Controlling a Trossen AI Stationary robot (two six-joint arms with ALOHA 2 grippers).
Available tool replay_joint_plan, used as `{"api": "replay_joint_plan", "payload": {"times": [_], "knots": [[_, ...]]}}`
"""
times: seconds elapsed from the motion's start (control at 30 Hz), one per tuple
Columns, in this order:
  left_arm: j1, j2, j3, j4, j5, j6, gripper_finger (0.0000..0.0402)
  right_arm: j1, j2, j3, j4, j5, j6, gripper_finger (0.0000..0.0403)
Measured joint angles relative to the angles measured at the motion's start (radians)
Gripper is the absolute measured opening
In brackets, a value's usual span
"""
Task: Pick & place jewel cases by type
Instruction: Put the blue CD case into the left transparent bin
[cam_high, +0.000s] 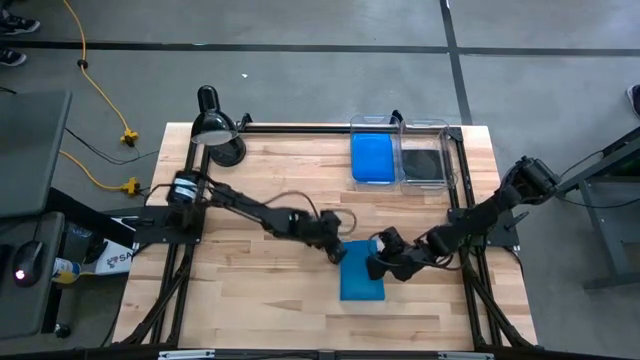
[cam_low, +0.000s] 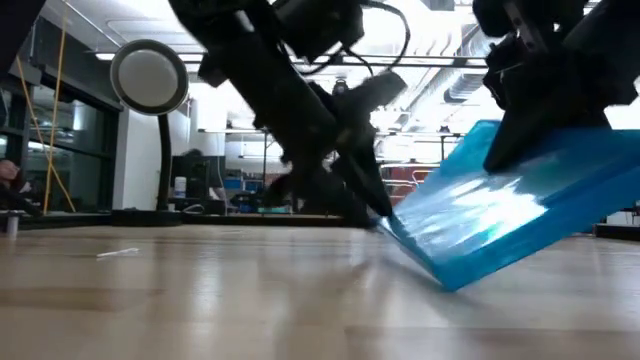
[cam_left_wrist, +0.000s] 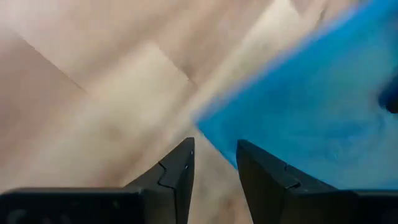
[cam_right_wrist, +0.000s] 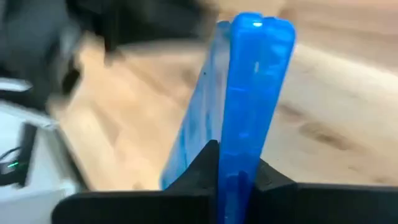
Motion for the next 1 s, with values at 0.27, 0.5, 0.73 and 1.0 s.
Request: {"api": "replay_joint_plan", "payload": {"times": [0.27,0.5,0.73,1.0], "knots": [[0.091,-0.27,0.0,-0.201,-0.122,0.477,0.0117,-0.005,-0.076,0.0,-0.003,0.104,-0.091,0.0003],[0.094,-0.503,0.002,-0.222,-0.166,0.83,0.0117,-0.035,-0.282,-0.002,0.021,0.289,-0.337,0.0001],[0.094,-0.696,0.004,-0.244,-0.184,0.969,0.0117,-0.044,-0.47,-0.001,0.221,0.383,-0.764,0.0001],[0.093,-0.855,0.004,-0.316,-0.183,1.063,0.0117,-0.044,-0.563,0.0,0.638,0.308,-1.28,0.0]]}}
